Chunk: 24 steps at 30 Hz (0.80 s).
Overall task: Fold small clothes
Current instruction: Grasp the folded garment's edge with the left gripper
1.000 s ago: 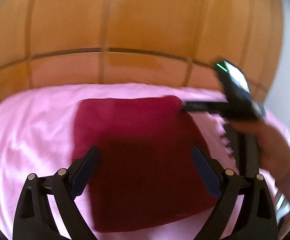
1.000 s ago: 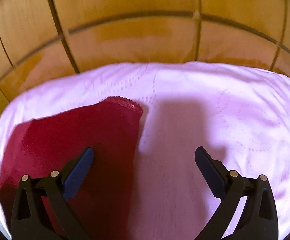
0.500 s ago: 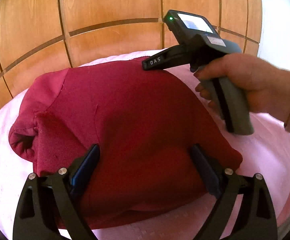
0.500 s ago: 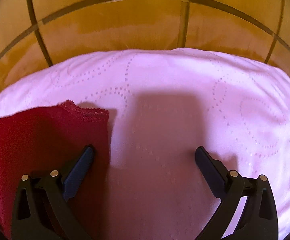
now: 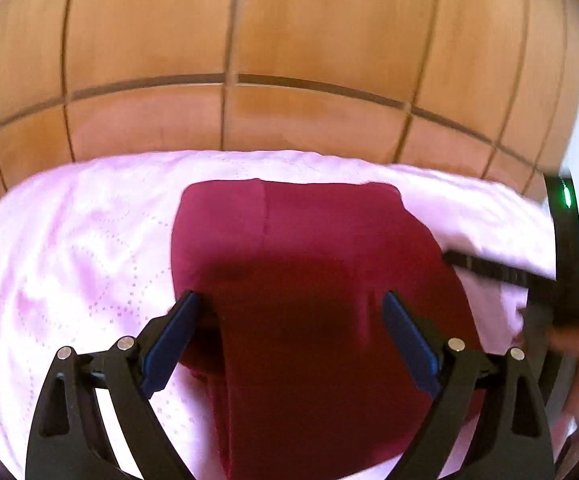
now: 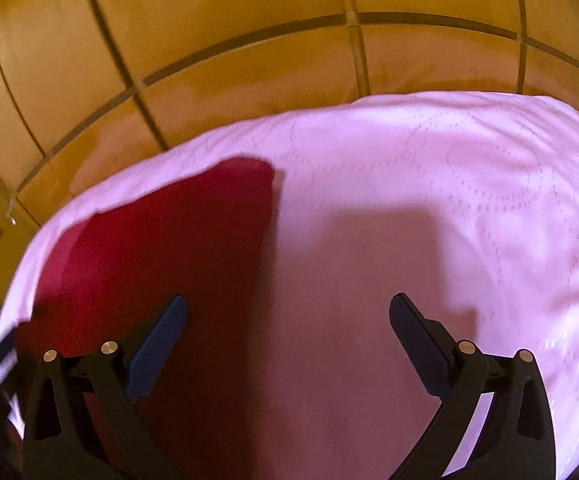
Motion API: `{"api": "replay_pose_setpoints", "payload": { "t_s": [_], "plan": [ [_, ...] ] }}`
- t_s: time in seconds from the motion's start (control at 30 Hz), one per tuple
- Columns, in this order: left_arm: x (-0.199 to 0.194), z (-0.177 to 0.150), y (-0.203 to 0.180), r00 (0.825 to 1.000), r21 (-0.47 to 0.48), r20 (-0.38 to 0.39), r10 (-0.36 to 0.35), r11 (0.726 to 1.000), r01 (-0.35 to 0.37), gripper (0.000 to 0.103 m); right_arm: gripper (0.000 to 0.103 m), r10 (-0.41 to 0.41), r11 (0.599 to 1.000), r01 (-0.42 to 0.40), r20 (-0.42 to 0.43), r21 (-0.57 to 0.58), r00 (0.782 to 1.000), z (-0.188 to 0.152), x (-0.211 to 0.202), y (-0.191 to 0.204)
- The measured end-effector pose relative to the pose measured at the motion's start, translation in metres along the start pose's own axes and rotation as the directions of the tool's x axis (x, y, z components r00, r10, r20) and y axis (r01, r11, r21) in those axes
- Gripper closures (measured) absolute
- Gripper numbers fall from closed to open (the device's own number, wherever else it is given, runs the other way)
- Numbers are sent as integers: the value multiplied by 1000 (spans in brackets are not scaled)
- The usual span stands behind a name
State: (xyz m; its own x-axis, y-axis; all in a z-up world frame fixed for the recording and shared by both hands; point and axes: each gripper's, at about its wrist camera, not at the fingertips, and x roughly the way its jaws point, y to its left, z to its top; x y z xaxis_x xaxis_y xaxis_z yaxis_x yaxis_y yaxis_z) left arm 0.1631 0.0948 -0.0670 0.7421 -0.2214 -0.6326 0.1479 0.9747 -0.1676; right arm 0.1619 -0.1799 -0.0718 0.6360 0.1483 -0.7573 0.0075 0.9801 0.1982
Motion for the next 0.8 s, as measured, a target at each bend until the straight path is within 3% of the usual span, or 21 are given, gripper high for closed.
{"api": "replay_pose_setpoints", "payload": {
  "t_s": [0.1,0.17,0.2,0.27,0.33,0.5,0.7,0.8],
  "plan": [
    [13,-3,7,999,-5,-27,21,1000,-22,11,3,-2,999,2,20,32,1000,-8,1,-2],
    [33,-4,11,991,45,-60,118,992,-116,12,3,-12,999,11,6,32,1000,-9,8,-2],
    [50,-9,19,981,50,-118,152,988,-147,12,3,-31,999,31,12,9,999,-10,9,0],
    [71,-17,40,978,-65,-202,50,996,-64,10,3,-63,996,65,39,-65,997,-11,12,8],
    [72,-19,60,977,-208,-207,-42,978,-2,10,3,-84,993,87,39,-74,996,-9,10,10],
    [55,-22,52,984,-153,-177,-15,988,-13,10,3,-108,991,111,47,-70,993,-10,1,12],
    [31,-26,55,981,-271,-153,-120,960,75,10,3,-107,993,108,16,-40,994,-11,-11,11],
    [20,-35,41,981,-237,-150,-125,968,87,9,3,-114,992,114,8,-53,993,-12,-17,13]
  ]
}}
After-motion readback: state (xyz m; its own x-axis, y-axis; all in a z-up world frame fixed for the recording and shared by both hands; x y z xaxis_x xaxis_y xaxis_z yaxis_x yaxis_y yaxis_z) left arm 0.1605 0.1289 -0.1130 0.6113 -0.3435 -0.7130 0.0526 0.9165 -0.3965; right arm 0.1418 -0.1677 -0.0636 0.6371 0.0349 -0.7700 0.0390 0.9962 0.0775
